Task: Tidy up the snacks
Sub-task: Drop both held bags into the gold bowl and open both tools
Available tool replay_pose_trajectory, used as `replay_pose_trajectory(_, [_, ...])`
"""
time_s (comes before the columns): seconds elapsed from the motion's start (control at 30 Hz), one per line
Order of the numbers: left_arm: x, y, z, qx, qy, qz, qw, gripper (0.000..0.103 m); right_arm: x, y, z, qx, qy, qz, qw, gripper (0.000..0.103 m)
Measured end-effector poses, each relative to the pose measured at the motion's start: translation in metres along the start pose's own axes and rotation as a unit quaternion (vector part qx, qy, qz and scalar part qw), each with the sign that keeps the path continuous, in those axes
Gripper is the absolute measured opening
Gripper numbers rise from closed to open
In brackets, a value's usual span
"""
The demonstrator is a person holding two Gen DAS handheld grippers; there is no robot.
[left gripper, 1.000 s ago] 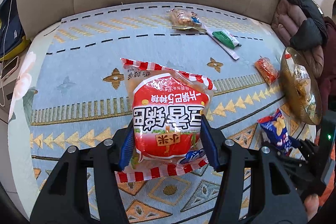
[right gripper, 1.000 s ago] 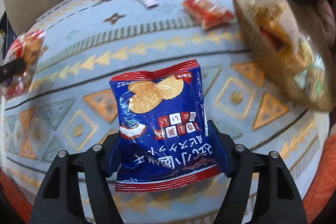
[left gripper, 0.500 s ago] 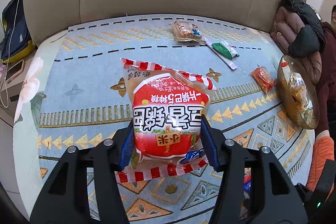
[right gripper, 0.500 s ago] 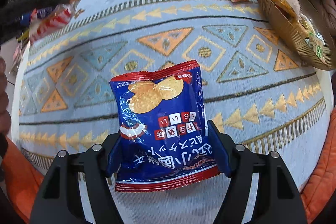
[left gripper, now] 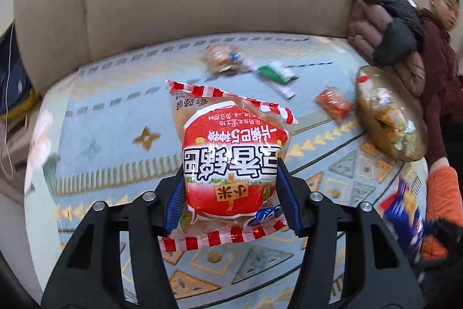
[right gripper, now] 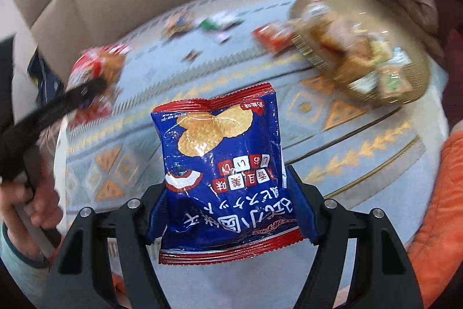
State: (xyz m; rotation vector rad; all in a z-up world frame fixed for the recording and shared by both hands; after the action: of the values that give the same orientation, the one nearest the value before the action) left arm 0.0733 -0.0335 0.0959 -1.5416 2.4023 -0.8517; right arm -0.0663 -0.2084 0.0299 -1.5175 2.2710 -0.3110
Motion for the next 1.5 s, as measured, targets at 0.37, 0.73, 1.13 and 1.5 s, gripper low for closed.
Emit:
replay_pose_trajectory(0.37, [0.151,-0.077,-0.009,0.011,0.132,0.061,0.9893,0.057,0.134,-0.097,-0.055,0.070,-0.006,0.129,0.989,0.070])
replay_pose_trajectory(0.73, [0.282,-0.141,0.032,0.008,0.206,0.092,0.9741,0.075,0.209,-0.145,-0.056,0.092,-0.001,0.179,0.979,0.080])
replay_pose_trajectory(1.13, [0.177,-0.107,-0.014,0.015,0.166,0.076,0.9831,0.075,0.114,-0.088,-0.068,0.053,-0.055,0.110,0.991,0.081])
replay_pose_trajectory(1.5, [-0.002,-0.010,-0.037,-0.008,0.067,-0.021,0.9975,0.077,-0.035,-0.001,-0.001,-0.021,-0.105,0.015,0.994,0.083])
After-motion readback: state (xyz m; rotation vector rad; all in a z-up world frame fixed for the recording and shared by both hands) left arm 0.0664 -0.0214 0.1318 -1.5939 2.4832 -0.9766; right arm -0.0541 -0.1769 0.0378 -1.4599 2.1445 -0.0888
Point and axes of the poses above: each gripper's, at about its wrist camera, not at the fingertips, and z roughly the way its jaws point, x to its right, y to its underside, the point moved 8 cm from there along z, roughly the way its jaws point, and after that the axes turned 7 degrees about -x, right-handed, at the moved point
